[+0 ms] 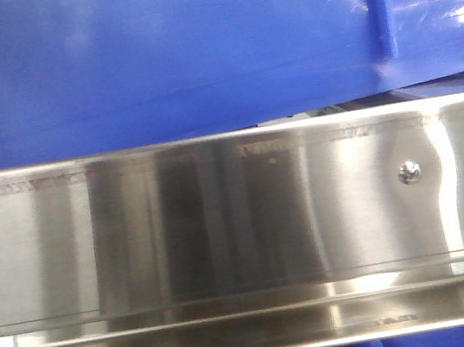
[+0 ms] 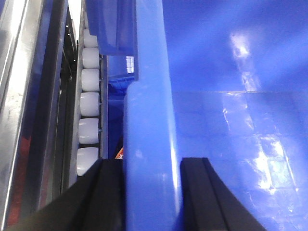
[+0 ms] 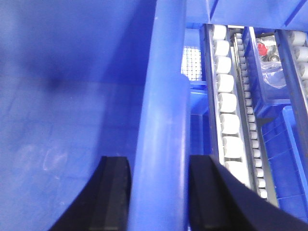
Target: Move blue bin to conveyor side
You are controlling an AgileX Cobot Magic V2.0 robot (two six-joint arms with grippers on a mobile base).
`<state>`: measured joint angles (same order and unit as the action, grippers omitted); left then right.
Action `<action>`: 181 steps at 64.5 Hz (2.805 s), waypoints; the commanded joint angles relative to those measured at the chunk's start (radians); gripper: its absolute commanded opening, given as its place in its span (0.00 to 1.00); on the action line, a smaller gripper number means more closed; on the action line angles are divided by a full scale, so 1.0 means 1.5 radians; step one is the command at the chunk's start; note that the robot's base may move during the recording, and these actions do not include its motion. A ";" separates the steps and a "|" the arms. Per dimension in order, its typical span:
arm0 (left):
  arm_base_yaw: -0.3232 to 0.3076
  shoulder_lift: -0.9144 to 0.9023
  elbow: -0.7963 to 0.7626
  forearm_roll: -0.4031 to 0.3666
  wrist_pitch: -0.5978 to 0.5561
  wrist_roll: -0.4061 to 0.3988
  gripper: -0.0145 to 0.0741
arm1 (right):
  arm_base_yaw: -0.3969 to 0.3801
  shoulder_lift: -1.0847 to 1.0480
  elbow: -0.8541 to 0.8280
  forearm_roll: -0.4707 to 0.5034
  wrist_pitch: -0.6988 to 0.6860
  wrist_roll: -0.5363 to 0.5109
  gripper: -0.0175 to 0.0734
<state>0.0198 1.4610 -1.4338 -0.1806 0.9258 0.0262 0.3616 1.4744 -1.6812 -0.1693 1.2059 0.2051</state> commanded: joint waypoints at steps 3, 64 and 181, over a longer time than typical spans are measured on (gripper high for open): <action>-0.002 -0.001 -0.022 -0.011 0.044 -0.007 0.15 | 0.000 -0.006 -0.009 -0.002 0.010 -0.008 0.11; -0.032 -0.138 -0.098 0.061 0.131 -0.114 0.14 | -0.079 -0.149 0.028 0.078 -0.004 -0.068 0.10; -0.126 -0.272 -0.097 0.158 0.197 -0.212 0.14 | -0.079 -0.347 0.150 0.078 -0.087 -0.053 0.10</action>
<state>-0.1676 1.0741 -1.5649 0.0158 1.2946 -0.2932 0.2483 0.9735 -1.4331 0.0000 1.1742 0.1396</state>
